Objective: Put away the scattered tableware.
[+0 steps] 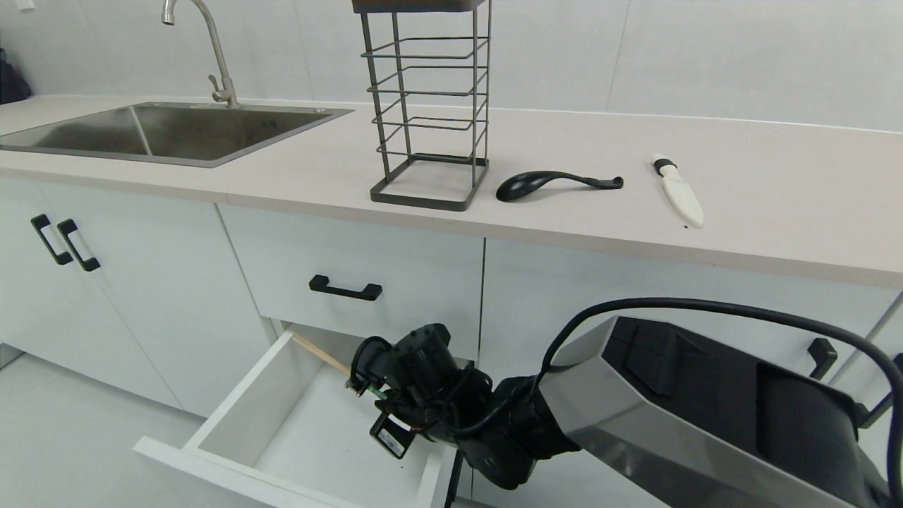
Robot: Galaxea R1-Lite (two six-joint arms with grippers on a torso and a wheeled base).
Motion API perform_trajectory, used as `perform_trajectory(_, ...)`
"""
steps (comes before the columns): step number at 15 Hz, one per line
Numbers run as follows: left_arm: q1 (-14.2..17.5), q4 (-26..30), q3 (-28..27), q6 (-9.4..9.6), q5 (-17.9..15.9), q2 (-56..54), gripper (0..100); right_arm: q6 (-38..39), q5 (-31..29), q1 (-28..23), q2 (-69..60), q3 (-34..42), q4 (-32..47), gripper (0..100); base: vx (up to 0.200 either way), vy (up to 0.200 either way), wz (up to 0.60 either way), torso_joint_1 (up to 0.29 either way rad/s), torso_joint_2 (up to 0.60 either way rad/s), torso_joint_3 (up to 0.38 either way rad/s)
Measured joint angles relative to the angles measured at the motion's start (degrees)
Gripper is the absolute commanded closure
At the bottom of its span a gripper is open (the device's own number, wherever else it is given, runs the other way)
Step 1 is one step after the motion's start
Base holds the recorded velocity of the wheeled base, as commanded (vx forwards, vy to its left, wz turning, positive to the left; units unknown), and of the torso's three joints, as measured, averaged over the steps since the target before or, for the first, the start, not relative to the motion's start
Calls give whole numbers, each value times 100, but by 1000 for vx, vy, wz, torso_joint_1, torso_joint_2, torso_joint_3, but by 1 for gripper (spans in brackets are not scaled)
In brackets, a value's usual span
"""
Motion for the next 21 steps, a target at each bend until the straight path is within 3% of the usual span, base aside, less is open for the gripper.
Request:
perform_trajectory(6,0,0,0,0,0,0,0,-178,13,7,93,-295,845,100,0,0,0,0,0,0)
perform_trajectory(20,0,0,0,0,-2,0,0,-312,-5,107,717,-1659,1751,100,0,0,0,0,0,0)
perform_trajectory(21,0,0,0,0,-2,0,0,-317,-10,113,766,-1716,1748,0,0,0,0,0,0,0)
